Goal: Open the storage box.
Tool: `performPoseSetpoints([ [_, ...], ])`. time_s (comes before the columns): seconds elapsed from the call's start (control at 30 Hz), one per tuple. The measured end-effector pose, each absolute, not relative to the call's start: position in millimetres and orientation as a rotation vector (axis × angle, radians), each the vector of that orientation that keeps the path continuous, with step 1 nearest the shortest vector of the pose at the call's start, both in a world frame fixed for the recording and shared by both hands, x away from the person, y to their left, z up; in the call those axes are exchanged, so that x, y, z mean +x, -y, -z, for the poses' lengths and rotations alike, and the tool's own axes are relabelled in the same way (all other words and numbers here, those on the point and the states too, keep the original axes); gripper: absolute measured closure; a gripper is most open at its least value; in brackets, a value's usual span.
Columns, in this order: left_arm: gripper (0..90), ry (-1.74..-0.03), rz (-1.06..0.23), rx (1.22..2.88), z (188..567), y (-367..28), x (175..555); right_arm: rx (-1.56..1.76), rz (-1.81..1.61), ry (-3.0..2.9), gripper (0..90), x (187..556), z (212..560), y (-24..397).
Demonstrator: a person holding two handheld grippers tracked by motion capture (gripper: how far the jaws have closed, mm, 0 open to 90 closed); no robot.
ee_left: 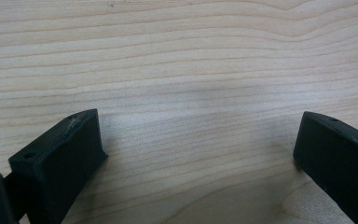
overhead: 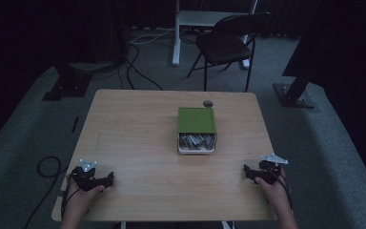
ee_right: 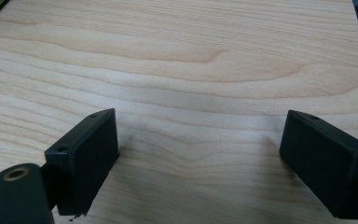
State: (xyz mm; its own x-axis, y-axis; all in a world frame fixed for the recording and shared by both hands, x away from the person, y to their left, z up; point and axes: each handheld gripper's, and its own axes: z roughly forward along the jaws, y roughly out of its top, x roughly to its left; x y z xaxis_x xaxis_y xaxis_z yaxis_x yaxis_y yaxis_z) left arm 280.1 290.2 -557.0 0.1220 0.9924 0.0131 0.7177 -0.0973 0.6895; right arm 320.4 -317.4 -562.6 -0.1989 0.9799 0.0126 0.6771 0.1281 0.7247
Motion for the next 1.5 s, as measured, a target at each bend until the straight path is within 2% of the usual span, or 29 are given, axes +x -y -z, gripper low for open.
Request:
performPoseSetpoints([
  [0.3,2.0,-1.649,-0.672,1.874,557,-289,278,1.592,-0.845,-1.94,11.1,321,563,318],
  [0.77,2.0,-1.551,-0.666,1.943,557,-283,275,1.591,-0.845,-1.94,11.0,321,563,318],
  [1.5,2.0,-1.337,-0.682,2.07,548,-234,289,1.591,-0.845,-1.94,11.0,321,563,318],
])
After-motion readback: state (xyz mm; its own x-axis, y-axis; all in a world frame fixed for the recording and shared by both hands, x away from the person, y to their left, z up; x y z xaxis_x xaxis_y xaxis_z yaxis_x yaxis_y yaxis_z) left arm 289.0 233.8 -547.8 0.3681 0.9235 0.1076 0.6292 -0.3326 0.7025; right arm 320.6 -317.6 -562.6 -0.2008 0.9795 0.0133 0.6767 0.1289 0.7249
